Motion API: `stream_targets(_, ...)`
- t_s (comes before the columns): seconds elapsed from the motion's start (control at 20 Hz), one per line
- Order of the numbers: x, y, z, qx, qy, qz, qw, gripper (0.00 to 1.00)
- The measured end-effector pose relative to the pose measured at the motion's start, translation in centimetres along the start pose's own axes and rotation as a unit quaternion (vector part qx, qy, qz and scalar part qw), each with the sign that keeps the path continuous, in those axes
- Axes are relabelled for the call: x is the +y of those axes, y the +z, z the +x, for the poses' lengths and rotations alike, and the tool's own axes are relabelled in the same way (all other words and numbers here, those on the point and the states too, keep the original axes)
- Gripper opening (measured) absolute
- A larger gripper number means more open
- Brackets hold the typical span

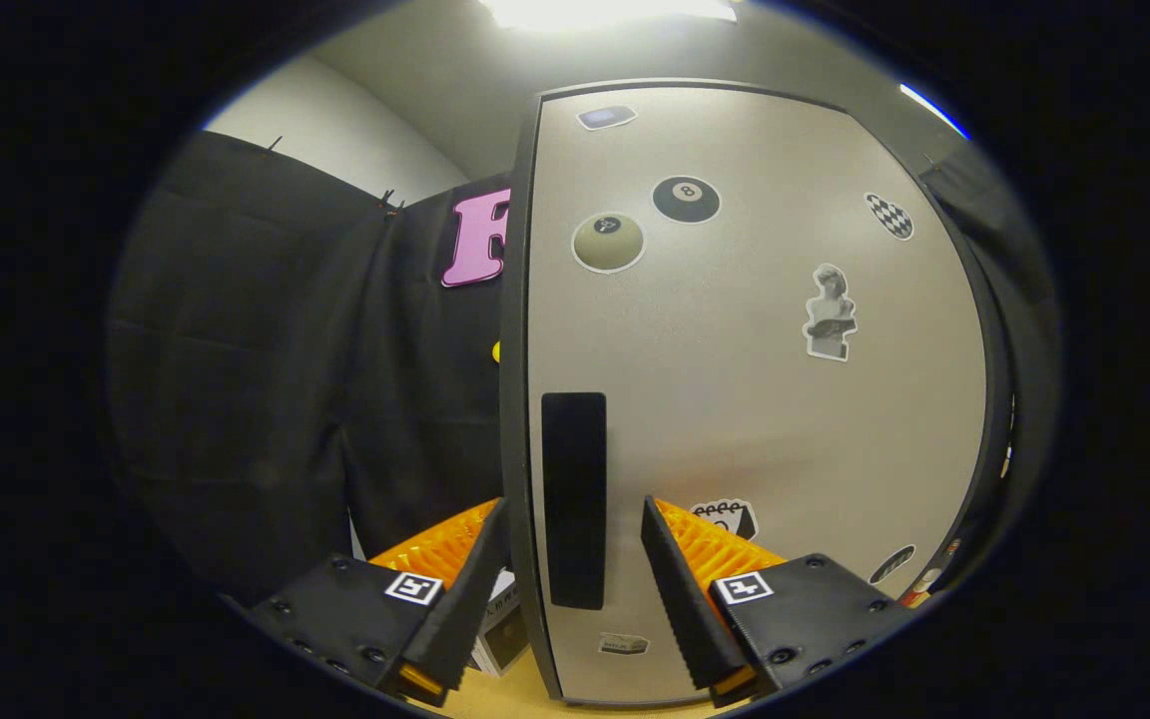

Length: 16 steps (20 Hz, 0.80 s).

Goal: Open the shoe cabinet door, grab the shoes and put them into the shoe cabinet, then close the shoe cabinet door.

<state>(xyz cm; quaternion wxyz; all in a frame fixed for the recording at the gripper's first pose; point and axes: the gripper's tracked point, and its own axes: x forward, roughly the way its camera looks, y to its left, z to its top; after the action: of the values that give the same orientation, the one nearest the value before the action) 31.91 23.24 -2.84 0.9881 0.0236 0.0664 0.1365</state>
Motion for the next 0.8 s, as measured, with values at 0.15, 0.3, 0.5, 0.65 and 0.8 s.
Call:
stream_targets(0.15,-0.1,-0.4,0.7,0.012,-0.003,0.009,1.0,0.59)
stream_targets(0.3,0.3,-0.3,0.8,0.01,0.0,0.017,1.0,0.42)
stream_targets(0.5,0.4,-0.4,0.5,0.023,0.005,-0.006,1.0,0.29)
stream_targets(0.65,0.4,-0.5,0.1,0.037,0.028,0.011,0.999,0.17)
stream_targets(0.8,0.6,-0.4,-1.1,0.038,0.047,0.006,0.998,0.17)
